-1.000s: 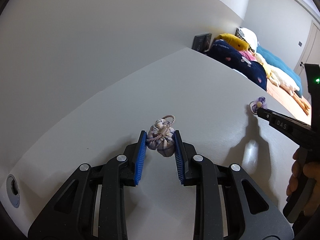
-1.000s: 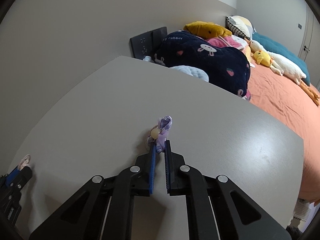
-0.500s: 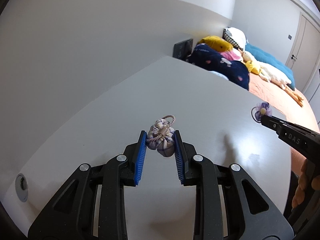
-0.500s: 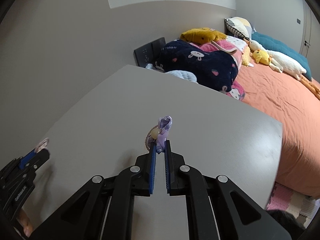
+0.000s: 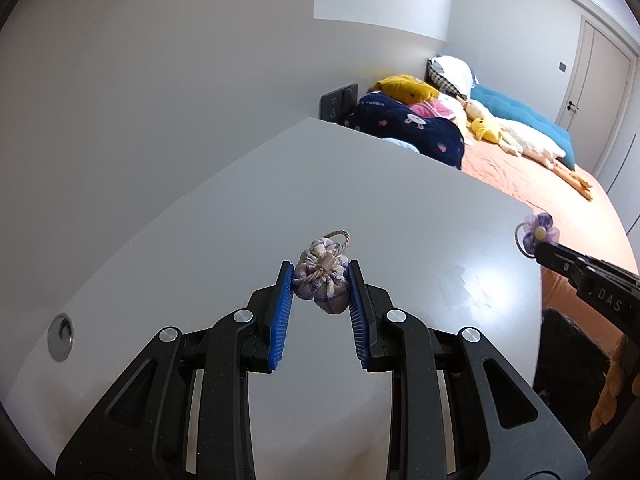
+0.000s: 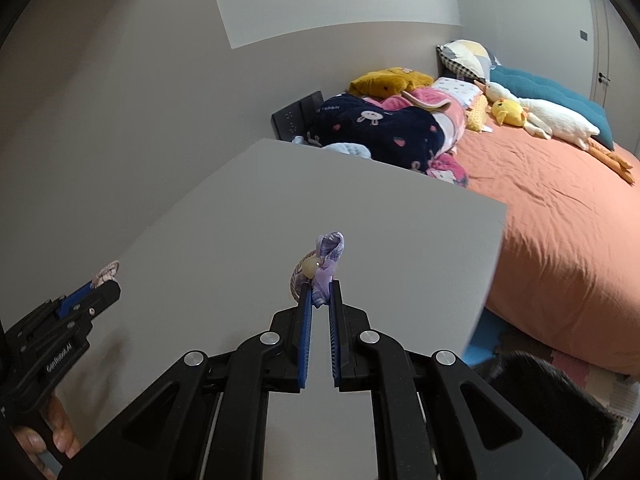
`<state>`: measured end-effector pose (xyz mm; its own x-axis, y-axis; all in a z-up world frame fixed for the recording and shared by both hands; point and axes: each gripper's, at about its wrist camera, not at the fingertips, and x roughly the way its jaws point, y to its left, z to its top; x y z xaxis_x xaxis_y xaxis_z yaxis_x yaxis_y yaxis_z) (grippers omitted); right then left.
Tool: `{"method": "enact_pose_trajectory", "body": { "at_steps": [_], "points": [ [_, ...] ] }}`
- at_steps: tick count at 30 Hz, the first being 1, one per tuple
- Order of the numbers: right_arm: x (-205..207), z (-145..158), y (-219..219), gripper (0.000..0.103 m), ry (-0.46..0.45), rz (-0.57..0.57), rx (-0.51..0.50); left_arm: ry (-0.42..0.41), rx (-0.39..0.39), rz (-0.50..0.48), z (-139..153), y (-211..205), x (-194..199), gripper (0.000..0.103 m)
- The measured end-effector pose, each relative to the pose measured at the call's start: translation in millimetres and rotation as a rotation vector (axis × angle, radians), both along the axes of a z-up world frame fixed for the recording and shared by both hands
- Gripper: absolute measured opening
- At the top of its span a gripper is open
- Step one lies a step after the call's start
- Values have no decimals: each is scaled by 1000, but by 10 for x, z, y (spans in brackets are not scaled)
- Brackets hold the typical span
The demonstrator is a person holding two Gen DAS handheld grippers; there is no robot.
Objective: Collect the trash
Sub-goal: 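Carry the lilac pouch and purple flower tie over the black bin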
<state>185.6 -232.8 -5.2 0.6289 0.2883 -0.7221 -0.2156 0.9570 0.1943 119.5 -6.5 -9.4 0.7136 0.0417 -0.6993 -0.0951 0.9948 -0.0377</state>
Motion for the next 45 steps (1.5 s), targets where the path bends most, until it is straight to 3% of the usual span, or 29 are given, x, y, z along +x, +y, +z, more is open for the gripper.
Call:
{"method": "enact_pose_trajectory", "body": {
  "at_steps": [22, 45],
  "points": [
    [-1203, 138, -645, 10, -62, -33, 49, -39, 39, -110, 81, -720, -785, 28],
    [-1738, 152, -1680, 10, -87, -205, 61, -43, 49, -341, 36, -1898, -883, 28]
  ]
}}
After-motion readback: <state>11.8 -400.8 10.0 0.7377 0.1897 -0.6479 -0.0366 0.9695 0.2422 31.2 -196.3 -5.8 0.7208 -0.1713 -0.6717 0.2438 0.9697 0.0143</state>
